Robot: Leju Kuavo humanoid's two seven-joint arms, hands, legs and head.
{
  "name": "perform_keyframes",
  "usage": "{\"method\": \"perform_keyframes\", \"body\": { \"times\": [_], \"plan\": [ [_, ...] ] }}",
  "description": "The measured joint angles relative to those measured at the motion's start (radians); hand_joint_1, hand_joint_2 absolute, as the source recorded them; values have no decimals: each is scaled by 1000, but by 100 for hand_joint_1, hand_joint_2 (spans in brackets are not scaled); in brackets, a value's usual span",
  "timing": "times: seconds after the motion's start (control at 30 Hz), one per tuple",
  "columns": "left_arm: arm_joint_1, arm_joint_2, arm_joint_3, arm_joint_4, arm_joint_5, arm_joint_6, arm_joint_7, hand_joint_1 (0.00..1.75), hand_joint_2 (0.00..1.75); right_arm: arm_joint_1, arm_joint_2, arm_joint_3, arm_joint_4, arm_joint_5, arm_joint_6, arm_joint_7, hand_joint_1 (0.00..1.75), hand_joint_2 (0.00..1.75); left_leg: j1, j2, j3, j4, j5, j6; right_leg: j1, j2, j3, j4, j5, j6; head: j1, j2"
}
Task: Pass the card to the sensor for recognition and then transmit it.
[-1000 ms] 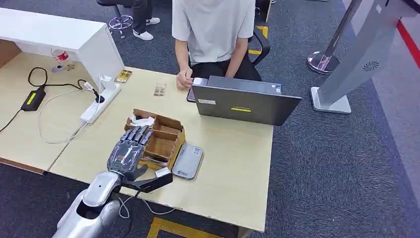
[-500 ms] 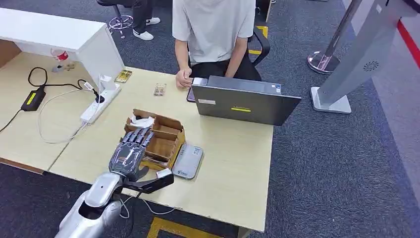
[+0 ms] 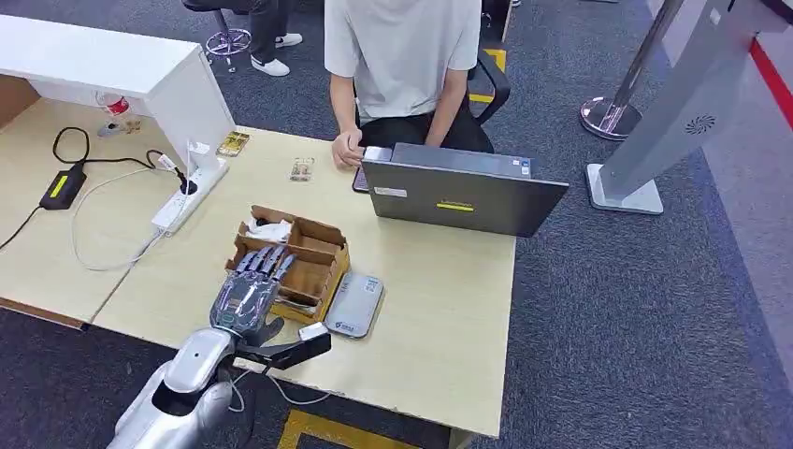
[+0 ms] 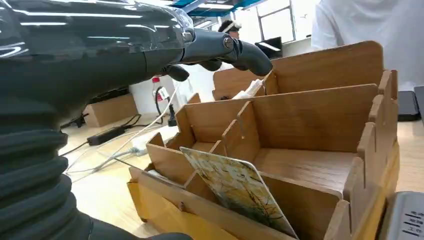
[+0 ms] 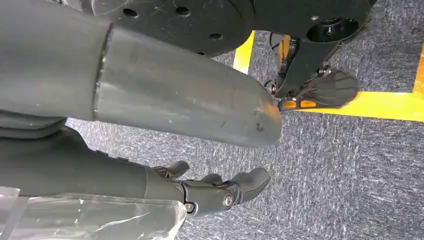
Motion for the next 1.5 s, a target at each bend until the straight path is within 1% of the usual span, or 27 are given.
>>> {"method": "perform_keyframes", "body": {
  "times": [0.17, 0.2, 0.5, 0.77, 0.97, 1.07, 1.2, 1.5],
  "plan": [
    [1, 0, 0, 0, 0, 0, -2, 0, 175, 0, 0, -1, 0, 4, -1, 0, 0, 0, 0, 0, 0, 0, 0, 0, 0, 0, 0, 0, 0, 0, 0, 0],
    [1, 1, 0, 0, 0, 0, -3, 175, 175, 0, 0, -1, 0, 5, -2, 1, 0, 0, 0, 0, 0, 0, 0, 0, 0, 0, 0, 0, 0, 0, 0, 0],
    [18, 13, 0, 0, 37, 3, -38, 175, 175, 0, 0, -5, 0, 8, 9, 1, 0, 0, 0, 0, 0, 0, 0, 0, 0, 0, 0, 0, 0, 0, 0, 0],
    [22, 28, 0, 0, 48, 1, -42, 175, 175, 0, 0, -5, 0, 13, 11, 1, 0, 0, 0, 0, 0, 0, 0, 0, 0, 0, 0, 0, 0, 0, 0, 0],
    [22, 35, 0, 0, 49, -1, -42, 175, 175, 0, 0, -6, 0, 15, 13, 1, 0, 0, 0, 0, 0, 0, 0, 0, 0, 0, 0, 0, 0, 0, 0, 0],
    [22, 35, 0, 0, 42, 0, -32, 175, 175, 0, 0, -7, 0, 15, 13, 1, 0, 0, 0, 0, 0, 0, 0, 0, 0, 0, 0, 0, 0, 0, 0, 0],
    [23, 32, 0, -2, 36, 45, -25, 175, 175, 0, 0, -15, 0, 18, 13, 0, 0, 0, 0, 0, 0, 0, 0, 0, 0, 0, 0, 0, 0, 0, 0, 0],
    [23, 24, 0, -10, 23, 56, -12, 175, 175, 0, 0, -26, 0, 21, 12, 0, 0, 0, 0, 0, 0, 0, 0, 0, 0, 0, 0, 0, 0, 0, 0, 0]
  ]
}}
